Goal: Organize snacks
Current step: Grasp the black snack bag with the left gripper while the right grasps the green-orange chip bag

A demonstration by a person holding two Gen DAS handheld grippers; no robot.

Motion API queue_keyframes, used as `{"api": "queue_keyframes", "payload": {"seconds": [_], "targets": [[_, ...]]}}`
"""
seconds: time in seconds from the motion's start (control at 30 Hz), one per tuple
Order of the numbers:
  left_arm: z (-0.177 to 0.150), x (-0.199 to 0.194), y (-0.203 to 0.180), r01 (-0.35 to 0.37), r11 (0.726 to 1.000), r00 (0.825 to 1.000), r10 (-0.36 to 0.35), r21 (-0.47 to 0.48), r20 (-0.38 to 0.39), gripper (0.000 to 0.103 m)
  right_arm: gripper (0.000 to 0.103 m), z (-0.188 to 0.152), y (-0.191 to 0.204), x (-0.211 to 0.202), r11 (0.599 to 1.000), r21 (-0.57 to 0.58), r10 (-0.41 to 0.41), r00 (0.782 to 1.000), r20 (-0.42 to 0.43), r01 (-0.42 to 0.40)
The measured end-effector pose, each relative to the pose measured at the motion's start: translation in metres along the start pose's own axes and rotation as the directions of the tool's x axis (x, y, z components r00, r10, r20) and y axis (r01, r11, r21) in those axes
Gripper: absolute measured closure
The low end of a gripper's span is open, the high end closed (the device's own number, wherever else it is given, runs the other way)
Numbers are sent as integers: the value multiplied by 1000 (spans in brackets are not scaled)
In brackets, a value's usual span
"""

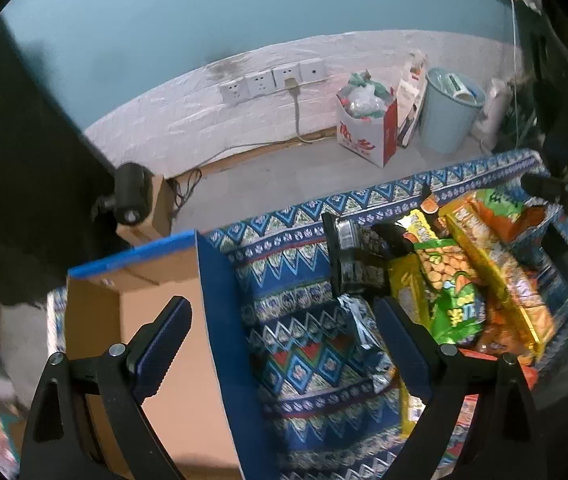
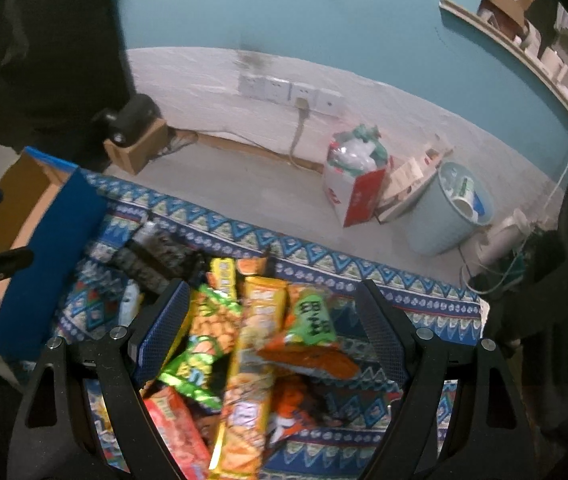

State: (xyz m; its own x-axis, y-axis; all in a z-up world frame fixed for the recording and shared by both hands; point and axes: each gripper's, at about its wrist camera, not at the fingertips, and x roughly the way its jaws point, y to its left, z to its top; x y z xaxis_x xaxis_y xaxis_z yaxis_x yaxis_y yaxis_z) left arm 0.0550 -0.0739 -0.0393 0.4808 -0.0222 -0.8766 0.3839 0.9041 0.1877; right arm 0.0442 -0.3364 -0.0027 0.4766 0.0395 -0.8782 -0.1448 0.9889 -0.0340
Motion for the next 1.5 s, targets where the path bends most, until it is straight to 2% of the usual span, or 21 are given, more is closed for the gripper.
{"api": "queue_keyframes", "payload": {"seconds": [0.27,0.53,0.73,0.87,1.0,1.1,1.2,1.27,1.33,1.43,1.5], "targets": [[26,36,-7,33,999,997,-31,19,-68,9,20,6,-24,36,1000,8,-30,993,-115,31],[37,86,-18,88,996,983,-87,2,-160,9,20,1,-39,80,999,34,-29,973,-227,38],[40,117,-28,83,996,977,-73,41,-199,9,20,-12,-49,103,996,84,18,955,-297,8],[41,131,-31,120,993,969,-112,21,-220,9,20,-21,-53,119,993,117,43,933,-357,-1],[40,142,-37,140,990,962,-130,23,-241,9,20,-27,-56,128,991,131,57,924,-378,-7],[37,150,-44,178,984,949,-170,9,-265,10,20,-31,-56,136,988,154,86,916,-391,-27],[34,153,-50,205,979,939,-196,3,-283,30,23,-34,-58,141,985,170,98,914,-394,-32],[31,155,-55,216,976,935,-202,17,-293,54,32,-35,-59,143,981,186,122,913,-389,-52],[29,151,-56,242,970,933,-229,15,-277,60,57,-37,-62,145,978,198,142,910,-390,-67],[30,143,-56,248,969,940,-236,20,-246,71,62,-39,-61,144,980,186,133,914,-383,-65],[31,135,-56,242,970,949,-229,33,-215,75,64,-38,-59,140,982,178,119,921,-372,-55]]}}
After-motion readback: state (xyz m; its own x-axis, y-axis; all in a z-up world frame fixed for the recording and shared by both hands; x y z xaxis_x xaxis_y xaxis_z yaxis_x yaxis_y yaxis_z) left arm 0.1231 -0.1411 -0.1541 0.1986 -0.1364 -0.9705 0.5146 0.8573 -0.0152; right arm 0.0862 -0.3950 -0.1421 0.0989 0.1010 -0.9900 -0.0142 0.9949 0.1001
